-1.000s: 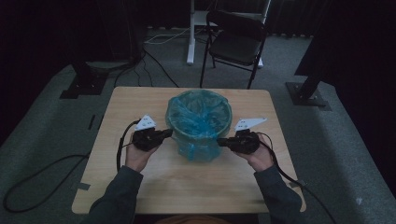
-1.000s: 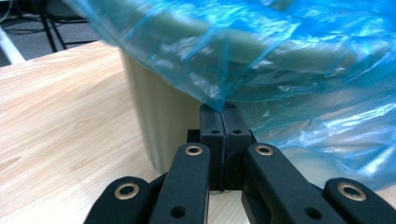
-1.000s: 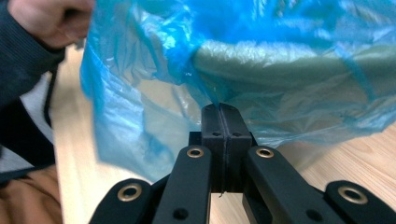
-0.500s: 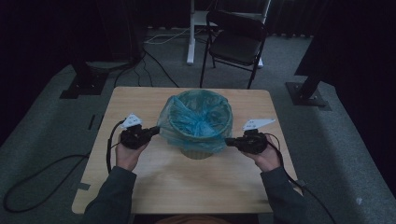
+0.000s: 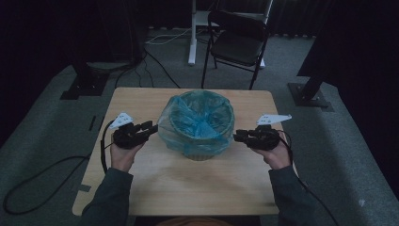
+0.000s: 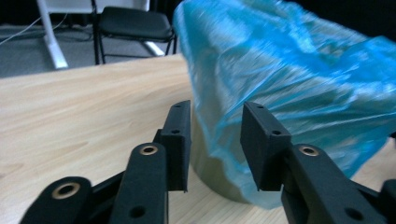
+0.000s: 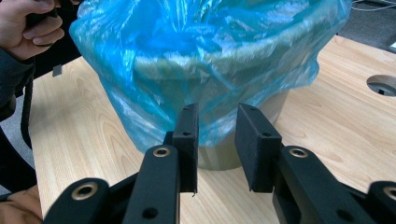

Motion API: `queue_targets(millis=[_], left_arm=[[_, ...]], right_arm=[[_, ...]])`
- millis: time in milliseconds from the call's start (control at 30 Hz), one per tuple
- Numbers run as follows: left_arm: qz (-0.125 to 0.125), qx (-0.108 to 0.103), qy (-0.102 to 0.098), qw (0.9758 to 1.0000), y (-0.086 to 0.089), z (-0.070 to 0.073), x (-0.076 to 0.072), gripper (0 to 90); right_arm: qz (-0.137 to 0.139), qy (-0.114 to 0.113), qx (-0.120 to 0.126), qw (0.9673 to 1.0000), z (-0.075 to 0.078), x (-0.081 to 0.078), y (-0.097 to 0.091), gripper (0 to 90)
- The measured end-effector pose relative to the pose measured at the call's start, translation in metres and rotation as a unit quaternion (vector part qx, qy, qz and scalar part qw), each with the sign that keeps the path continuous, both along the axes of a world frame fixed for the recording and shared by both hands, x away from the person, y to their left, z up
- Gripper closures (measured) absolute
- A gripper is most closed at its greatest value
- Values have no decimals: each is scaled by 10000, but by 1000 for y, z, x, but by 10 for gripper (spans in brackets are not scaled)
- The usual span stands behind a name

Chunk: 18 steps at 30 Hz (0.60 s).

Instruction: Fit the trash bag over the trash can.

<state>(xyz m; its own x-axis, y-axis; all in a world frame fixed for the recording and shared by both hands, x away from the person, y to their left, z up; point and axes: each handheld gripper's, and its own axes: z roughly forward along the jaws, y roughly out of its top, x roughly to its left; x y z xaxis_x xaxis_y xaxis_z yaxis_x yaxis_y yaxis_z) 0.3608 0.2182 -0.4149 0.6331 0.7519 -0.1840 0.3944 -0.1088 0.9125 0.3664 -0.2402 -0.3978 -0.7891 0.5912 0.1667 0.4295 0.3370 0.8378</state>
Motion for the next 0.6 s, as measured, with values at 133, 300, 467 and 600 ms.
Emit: queue_targets(millis=[133,300,467,600], left_arm=[[-38,22,-89,10000,-2,8,1,600],[-123,17,-155,9998,-9,20,9,582],[-177,145,-121,9997,-21,28,20,582],[-184,131,-93,9997,-28,32,30,584]], right_arm=[[19,-5,-8,10000,1,5,4,634],[68,58,-53,9999,-1,12,11,663],[39,58,-89,9999,-3,15,13,848],[-25,63,-171,9998,-4,16,12,900]])
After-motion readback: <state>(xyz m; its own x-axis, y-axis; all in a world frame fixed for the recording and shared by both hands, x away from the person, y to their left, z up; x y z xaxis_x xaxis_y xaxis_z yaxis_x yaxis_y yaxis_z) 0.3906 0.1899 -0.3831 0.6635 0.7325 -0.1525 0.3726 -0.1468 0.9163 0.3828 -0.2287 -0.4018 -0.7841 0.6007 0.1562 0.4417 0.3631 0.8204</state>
